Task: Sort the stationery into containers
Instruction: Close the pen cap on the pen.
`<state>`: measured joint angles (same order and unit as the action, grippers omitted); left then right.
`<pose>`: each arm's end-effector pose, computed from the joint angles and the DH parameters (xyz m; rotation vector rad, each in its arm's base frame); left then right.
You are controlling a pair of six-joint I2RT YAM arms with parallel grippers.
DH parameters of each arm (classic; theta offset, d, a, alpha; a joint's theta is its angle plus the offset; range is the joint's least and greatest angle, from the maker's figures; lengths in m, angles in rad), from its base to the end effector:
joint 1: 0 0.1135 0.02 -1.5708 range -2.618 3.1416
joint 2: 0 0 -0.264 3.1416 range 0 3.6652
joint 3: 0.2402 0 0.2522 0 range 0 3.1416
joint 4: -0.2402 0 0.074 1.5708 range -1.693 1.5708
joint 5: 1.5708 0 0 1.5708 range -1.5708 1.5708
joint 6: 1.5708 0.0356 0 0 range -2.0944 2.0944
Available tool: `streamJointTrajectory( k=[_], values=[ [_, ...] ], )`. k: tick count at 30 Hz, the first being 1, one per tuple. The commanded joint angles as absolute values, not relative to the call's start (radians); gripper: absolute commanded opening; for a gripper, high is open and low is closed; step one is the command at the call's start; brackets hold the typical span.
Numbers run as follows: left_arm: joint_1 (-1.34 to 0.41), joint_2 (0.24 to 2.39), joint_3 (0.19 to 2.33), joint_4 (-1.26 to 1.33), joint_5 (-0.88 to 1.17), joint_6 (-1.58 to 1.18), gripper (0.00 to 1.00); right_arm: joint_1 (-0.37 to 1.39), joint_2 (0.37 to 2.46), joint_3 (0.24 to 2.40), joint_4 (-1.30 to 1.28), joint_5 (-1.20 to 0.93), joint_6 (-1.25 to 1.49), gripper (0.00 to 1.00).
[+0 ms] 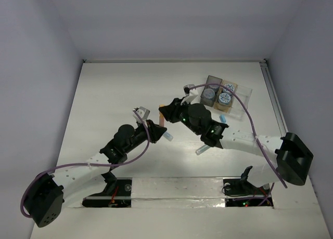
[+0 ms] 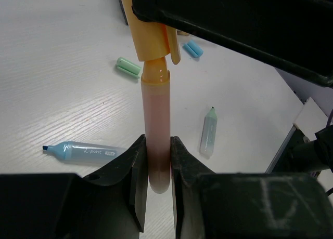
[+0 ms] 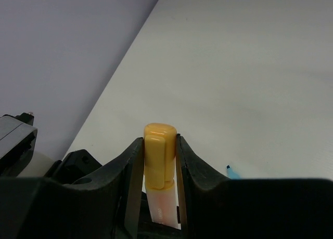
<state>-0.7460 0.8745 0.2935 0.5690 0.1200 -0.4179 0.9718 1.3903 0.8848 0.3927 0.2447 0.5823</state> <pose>0.1423 -0.1373 0.2304 0.3709 1.6331 -0.9918 0.1897 0.2626 0.2949 -0.1512 1.7674 0.9496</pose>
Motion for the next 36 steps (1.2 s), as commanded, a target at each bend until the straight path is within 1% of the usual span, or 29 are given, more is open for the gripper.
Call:
streamJointTrajectory(
  k=[1, 15, 18, 26, 31, 34, 36],
  values=[
    [-0.741, 0.845, 0.371, 0.652, 0.092, -0.426, 0.0, 0.992, 1.347, 0.853, 0.443, 0.252, 0.56, 0.07],
    [-0.741, 0.884, 0.408, 0.696, 0.077, -0.44, 0.0, 1.023, 1.341, 0.798, 0.462, 0.23, 0.575, 0.07],
    [-0.741, 0.879, 0.423, 0.672, 0.063, -0.42, 0.0, 1.023, 1.336, 0.801, 0.422, 0.213, 0.584, 0.08],
    [-0.741, 0.862, 0.428, 0.635, 0.069, -0.384, 0.0, 1.023, 1.331, 0.851, 0.213, 0.134, 0.584, 0.07],
    [-0.741, 0.85, 0.431, 0.638, 0.049, -0.382, 0.0, 1.023, 1.341, 0.867, 0.118, 0.121, 0.578, 0.07],
    [-0.741, 0.867, 0.452, 0.647, 0.063, -0.374, 0.0, 1.023, 1.351, 0.873, 0.1, 0.059, 0.549, 0.06],
    [-0.741, 0.888, 0.477, 0.643, 0.074, -0.368, 0.0, 1.023, 1.371, 0.899, 0.02, 0.032, 0.522, 0.07]
  ],
)
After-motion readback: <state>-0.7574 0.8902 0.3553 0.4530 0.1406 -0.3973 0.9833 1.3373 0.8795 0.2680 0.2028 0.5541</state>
